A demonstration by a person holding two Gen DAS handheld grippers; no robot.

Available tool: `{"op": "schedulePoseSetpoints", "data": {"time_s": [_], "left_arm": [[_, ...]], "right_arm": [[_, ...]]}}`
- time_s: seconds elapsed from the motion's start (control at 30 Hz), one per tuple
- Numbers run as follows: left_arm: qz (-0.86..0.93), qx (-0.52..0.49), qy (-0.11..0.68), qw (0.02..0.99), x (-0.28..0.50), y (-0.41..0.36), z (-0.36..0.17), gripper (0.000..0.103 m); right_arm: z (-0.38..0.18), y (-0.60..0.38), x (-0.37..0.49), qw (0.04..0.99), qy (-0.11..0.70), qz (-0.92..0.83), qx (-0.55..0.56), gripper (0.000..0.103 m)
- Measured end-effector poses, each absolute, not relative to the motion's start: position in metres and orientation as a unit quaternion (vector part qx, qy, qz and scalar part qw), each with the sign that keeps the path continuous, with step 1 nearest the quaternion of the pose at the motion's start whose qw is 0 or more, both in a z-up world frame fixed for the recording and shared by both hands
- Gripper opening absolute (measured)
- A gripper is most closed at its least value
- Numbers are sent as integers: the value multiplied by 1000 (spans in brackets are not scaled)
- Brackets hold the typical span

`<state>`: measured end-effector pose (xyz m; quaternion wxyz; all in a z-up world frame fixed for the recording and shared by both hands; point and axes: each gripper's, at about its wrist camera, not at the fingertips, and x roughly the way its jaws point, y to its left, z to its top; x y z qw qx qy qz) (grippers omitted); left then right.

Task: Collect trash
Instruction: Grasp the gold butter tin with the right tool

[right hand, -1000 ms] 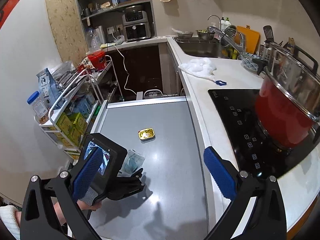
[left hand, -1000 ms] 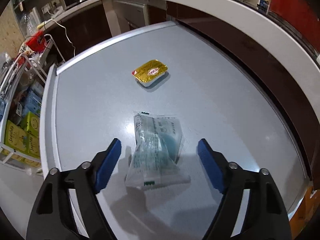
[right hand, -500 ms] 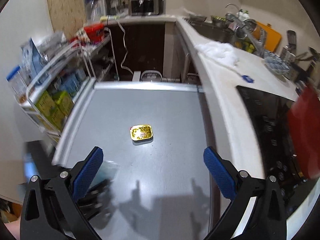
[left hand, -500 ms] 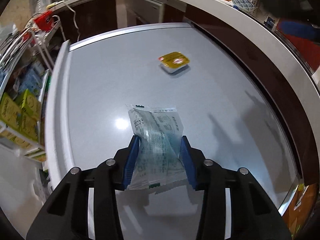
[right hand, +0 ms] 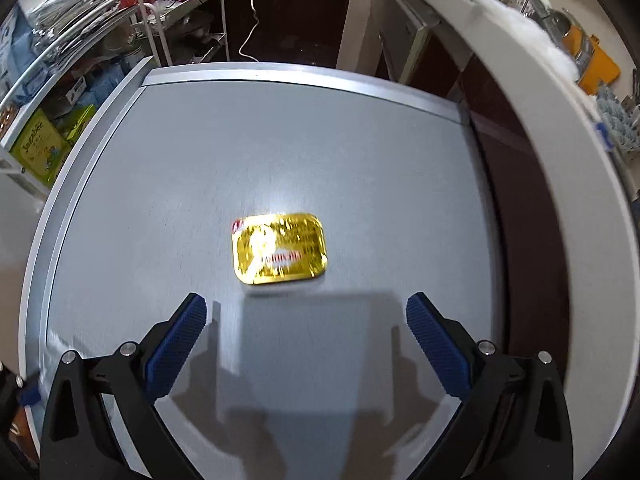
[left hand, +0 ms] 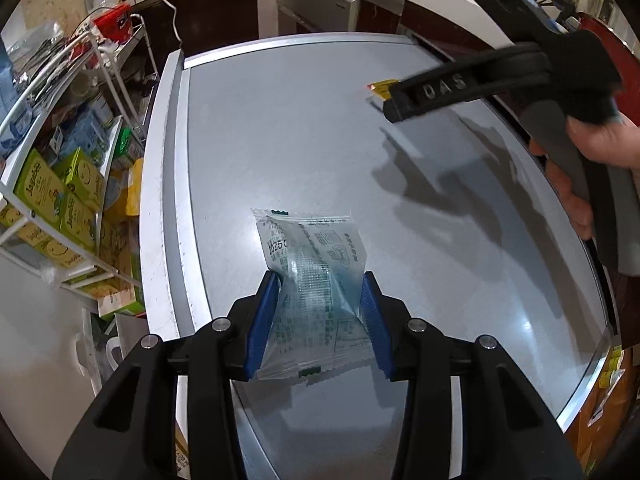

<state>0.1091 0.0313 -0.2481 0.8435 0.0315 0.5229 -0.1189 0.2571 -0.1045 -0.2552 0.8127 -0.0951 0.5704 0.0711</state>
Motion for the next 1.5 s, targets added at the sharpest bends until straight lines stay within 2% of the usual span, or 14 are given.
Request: {"op": "schedulePoseSetpoints", "data": {"time_s": [0.27, 0.43, 0.53, 0.57, 0.7, 0.8, 0.83, 0.87, 0.9, 0.93, 1.03, 1.07, 1.2, 1.5], "left_arm": [[-109, 26, 521, 846, 107, 34, -249, 52], [-107, 27, 521, 847, 107, 33, -249, 55], [-107, 31, 520, 847, 106, 33, -250, 55], [-107, 31, 520, 847, 106, 33, -250, 55], [-106, 30, 520, 847, 105, 32, -249, 55], [-106, 24, 520, 847, 105, 32, -249, 55], [-106, 24, 520, 847, 104, 32, -249, 55], [-106, 24, 520, 847, 104, 32, -249, 55], [-106, 24, 520, 847, 104, 32, -249, 56], [-105, 24, 520, 847, 104, 32, -249, 56], [-101, 18, 520, 848, 105, 32, -249, 56], [-97, 15, 520, 849, 105, 33, -249, 56], [-85, 8, 519, 850, 108, 33, -249, 56], [-76, 1, 518, 852, 112, 36, -249, 56]], "right_arm": [[-258, -96, 269, 813, 568, 92, -86, 97], [-263, -92, 265, 808, 571, 114, -91, 79], [-260, -88, 261, 809, 565, 128, -97, 64], [-259, -87, 259, 809, 564, 132, -99, 55], [-258, -88, 255, 808, 564, 141, -97, 46], [-255, -93, 251, 807, 565, 142, -94, 47], [-255, -92, 250, 808, 564, 139, -99, 53], [-254, -92, 249, 812, 559, 131, -106, 75], [-252, -92, 249, 818, 550, 124, -112, 91], [-249, -91, 248, 825, 539, 122, -116, 93], [-248, -87, 254, 823, 545, 126, -101, 92], [-248, -85, 256, 823, 547, 121, -97, 89], [-256, -82, 264, 811, 570, 120, -51, 66], [-255, -75, 270, 809, 575, 119, -35, 64]]}}
